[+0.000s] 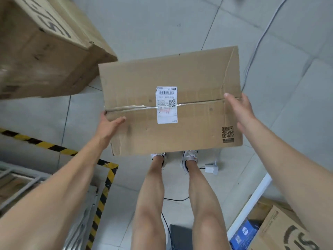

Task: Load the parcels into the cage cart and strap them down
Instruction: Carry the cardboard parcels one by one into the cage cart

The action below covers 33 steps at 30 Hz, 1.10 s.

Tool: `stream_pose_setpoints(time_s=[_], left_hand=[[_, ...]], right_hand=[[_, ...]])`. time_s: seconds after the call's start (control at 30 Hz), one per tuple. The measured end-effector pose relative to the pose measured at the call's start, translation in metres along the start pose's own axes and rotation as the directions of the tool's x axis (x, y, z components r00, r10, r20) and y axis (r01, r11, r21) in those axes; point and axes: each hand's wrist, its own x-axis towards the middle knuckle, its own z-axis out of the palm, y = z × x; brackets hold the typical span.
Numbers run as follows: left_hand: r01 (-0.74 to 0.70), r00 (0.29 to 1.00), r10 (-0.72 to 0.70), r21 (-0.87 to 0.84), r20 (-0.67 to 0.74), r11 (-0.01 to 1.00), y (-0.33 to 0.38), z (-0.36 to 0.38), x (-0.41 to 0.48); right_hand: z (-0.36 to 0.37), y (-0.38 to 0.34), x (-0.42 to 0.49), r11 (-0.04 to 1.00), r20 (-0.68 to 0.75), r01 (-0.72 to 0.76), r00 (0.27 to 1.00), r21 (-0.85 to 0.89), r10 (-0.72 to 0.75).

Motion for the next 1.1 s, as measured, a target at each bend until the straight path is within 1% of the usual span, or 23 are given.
stream_pose_setpoints(time_s=[0.13, 0.23, 0.33, 0.4, 0.5, 0.63, 0.7, 0.77, 0.9, 1.0, 1.1], left_hand=[[0.021, 0.997, -0.026, -0.080, -0.066, 0.997, 0.008, -0.038, -0.098], [-0.006, 0.987, -0.014, -0.122, -0.160, 0.993, 0.032, -0.067, -0.174], [-0.070, 0.958, 0.031, -0.129, -0.284, 0.989, 0.057, -0.100, -0.248], [-0.126, 0.934, 0.056, -0.181, -0.353, 0.975, 0.070, -0.123, -0.295], [-0.243, 0.885, 0.104, -0.259, -0.454, 0.935, 0.083, -0.160, -0.359], [-0.329, 0.820, 0.067, -0.373, -0.568, 0.868, 0.073, -0.210, -0.441], [-0.364, 0.771, 0.035, -0.395, -0.636, 0.843, 0.056, -0.236, -0.483], [-0.390, 0.708, -0.026, -0.422, -0.706, 0.818, 0.030, -0.264, -0.526], [-0.418, 0.546, -0.203, -0.475, -0.813, 0.774, -0.038, -0.318, -0.610], [-0.435, 0.426, -0.323, -0.505, -0.845, 0.746, -0.097, -0.357, -0.664], [-0.431, 0.321, -0.436, -0.540, -0.841, 0.723, -0.168, -0.390, -0.715]], right_hand=[[-0.052, -0.046, -0.082, 0.999, 0.030, 0.046, 0.998, 0.004, -0.046], [-0.084, -0.085, -0.150, 0.995, 0.014, 0.101, 0.995, 0.023, -0.101], [-0.105, -0.124, -0.224, 0.983, -0.029, 0.179, 0.984, 0.040, -0.177], [-0.119, -0.146, -0.273, 0.976, -0.046, 0.214, 0.976, 0.031, -0.212], [-0.135, -0.181, -0.339, 0.964, -0.032, 0.264, 0.964, -0.024, -0.265], [-0.135, -0.224, -0.425, 0.913, -0.036, 0.386, 0.918, -0.135, -0.394], [-0.127, -0.240, -0.468, 0.870, 0.005, 0.461, 0.884, -0.174, -0.468], [-0.112, -0.254, -0.511, 0.819, 0.083, 0.543, 0.839, -0.185, -0.538], [-0.067, -0.261, -0.602, 0.700, 0.232, 0.691, 0.721, -0.180, -0.653], [-0.029, -0.243, -0.675, 0.610, 0.325, 0.778, 0.622, -0.151, -0.712], [0.010, -0.213, -0.745, 0.538, 0.424, 0.835, 0.531, -0.115, -0.733]])
